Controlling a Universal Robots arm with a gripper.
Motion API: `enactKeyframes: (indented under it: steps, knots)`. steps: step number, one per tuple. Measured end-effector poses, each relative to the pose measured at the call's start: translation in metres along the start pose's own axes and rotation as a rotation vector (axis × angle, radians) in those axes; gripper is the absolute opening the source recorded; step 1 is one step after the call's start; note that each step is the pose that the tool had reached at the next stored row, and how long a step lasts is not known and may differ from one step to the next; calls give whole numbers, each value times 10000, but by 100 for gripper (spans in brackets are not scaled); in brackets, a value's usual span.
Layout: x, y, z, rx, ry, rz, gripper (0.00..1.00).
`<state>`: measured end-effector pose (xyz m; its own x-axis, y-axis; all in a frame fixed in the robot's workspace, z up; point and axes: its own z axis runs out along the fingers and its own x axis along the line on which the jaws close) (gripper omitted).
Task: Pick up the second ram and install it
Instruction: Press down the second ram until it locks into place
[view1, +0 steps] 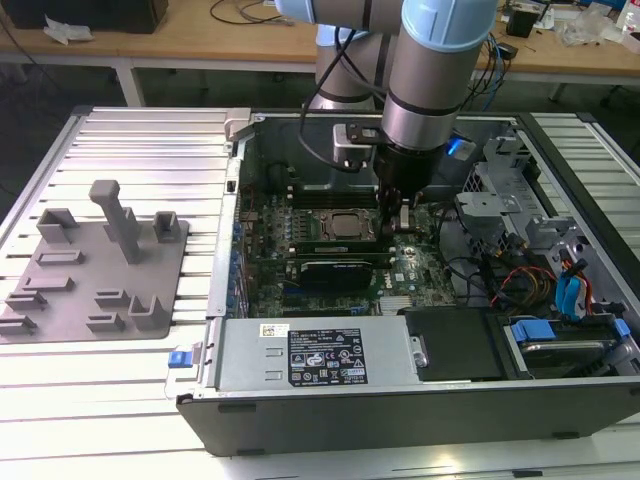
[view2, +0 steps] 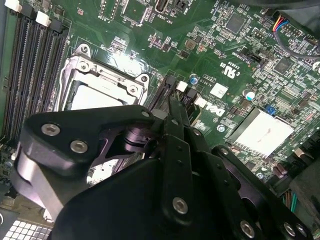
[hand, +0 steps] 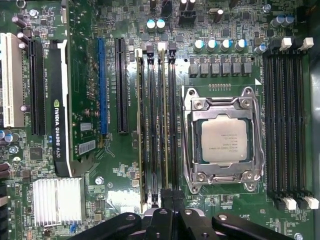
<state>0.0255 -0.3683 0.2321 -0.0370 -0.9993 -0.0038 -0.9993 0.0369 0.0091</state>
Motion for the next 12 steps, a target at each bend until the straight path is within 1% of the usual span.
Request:
enactKeyframes:
  steps: [10,12]
  knots:
    - [0,0,27,-1,2,0,8]
    - [-2,0,19,2,-11,0,8]
